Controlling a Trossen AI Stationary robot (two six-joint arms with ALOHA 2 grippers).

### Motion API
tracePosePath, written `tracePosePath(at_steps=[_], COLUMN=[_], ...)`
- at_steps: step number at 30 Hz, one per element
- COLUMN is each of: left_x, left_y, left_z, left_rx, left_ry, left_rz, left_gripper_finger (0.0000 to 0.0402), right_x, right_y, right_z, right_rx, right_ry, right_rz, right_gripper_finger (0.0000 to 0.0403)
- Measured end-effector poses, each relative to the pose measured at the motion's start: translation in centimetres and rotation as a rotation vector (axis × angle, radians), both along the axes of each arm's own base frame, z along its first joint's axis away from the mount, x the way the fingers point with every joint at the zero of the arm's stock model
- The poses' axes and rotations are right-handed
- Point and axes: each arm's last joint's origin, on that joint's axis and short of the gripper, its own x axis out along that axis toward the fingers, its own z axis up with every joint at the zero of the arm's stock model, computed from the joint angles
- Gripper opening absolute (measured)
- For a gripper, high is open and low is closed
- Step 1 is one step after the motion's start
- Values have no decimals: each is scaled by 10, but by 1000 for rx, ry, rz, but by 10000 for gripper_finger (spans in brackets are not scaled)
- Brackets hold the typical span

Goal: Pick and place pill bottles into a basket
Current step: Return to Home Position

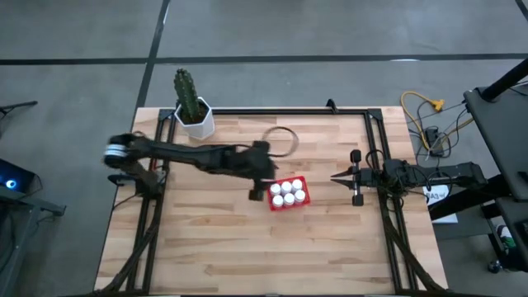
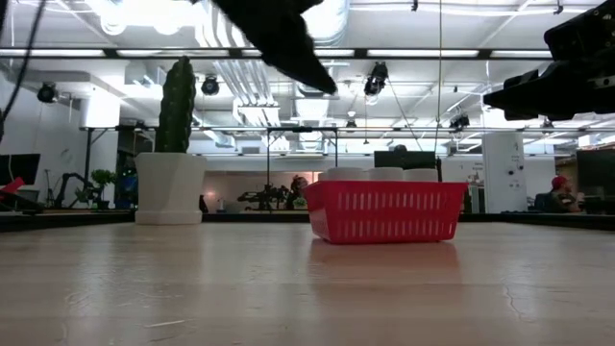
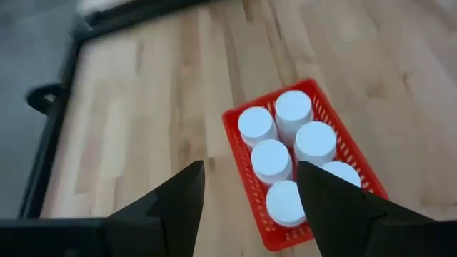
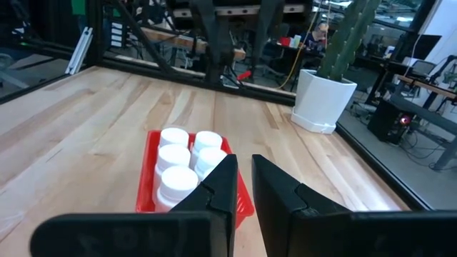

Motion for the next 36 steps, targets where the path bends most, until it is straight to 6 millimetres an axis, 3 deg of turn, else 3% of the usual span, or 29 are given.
tracePosePath(at_steps=[4, 14, 18, 28, 31, 36], left_x=[-44, -151, -185, -238, -248, -255], left_y=[1, 6, 7, 7, 7, 7], left_z=[-9, -26, -33, -51, -64, -61], left_rx=[-5, 29, 34, 68, 58, 58], left_ry=[-181, -870, -1002, -1250, -1307, -1328], left_rz=[1, 75, 80, 64, 64, 45], left_gripper_finger=[205, 205, 205, 205, 205, 205], right_x=[0, 0, 0, 0, 0, 0], right_y=[0, 0, 0, 0, 0, 0], right_z=[0, 0, 0, 0, 0, 0], right_rx=[0, 0, 0, 0, 0, 0], right_ry=[0, 0, 0, 0, 0, -1], right_rz=[0, 0, 0, -1, -1, 0], right_gripper_finger=[34, 34, 34, 34, 34, 34])
